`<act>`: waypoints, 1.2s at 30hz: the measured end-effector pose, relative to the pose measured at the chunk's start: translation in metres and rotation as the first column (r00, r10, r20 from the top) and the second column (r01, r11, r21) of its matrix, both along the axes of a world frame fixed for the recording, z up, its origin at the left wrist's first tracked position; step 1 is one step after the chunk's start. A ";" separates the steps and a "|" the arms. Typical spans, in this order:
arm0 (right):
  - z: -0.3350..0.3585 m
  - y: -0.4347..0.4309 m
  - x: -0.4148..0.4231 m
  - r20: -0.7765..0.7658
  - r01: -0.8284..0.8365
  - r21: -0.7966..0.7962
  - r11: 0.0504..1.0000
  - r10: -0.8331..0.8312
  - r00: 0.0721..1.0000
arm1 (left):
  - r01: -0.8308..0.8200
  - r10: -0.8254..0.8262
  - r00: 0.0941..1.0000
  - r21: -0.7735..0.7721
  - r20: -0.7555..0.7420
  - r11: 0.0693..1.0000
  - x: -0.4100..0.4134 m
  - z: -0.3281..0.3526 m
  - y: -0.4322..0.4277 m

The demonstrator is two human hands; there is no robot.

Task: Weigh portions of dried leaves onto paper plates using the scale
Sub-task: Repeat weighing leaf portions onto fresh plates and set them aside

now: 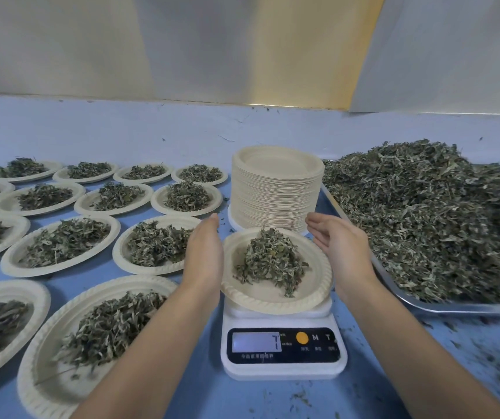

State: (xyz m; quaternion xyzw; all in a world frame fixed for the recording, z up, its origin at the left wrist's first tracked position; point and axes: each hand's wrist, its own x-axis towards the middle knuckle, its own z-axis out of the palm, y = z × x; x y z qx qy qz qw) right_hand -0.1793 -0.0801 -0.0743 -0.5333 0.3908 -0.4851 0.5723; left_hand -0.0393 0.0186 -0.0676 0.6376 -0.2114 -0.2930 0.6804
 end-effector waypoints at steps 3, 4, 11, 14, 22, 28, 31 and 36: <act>0.000 0.001 0.001 0.027 0.001 0.028 1.000 -0.001 1.000 | -0.003 0.002 0.999 -0.010 -0.036 1.000 0.003 -0.002 -0.002; 0.000 0.002 0.001 0.028 0.003 0.023 1.000 -0.003 1.000 | -0.002 0.002 0.999 -0.016 -0.047 1.000 0.004 -0.002 -0.003; 0.014 0.004 0.007 0.096 -0.004 0.011 1.000 0.003 0.995 | -0.042 0.038 0.994 -0.029 -0.104 0.999 0.017 0.011 0.003; 0.024 0.009 0.021 0.131 -0.018 -0.001 1.000 0.018 0.991 | -0.034 0.029 0.988 -0.032 -0.152 0.999 0.031 0.017 0.009; 0.049 0.033 0.091 0.033 -0.089 -0.035 0.995 0.090 0.995 | -0.099 0.087 0.975 -0.049 -0.203 0.994 0.096 0.035 0.043; 0.055 0.055 0.168 -0.076 -0.200 -0.027 0.979 0.198 0.977 | -0.274 0.253 0.945 -0.080 -0.209 0.958 0.164 0.046 0.082; 0.053 0.072 0.206 -0.166 -0.311 0.052 0.949 0.316 0.934 | -0.375 0.354 0.917 -0.091 -0.182 0.923 0.199 0.046 0.105; 0.043 0.102 0.259 -0.175 -0.506 0.205 0.838 0.540 0.823 | -0.567 0.536 0.811 -0.088 -0.237 0.819 0.245 0.043 0.138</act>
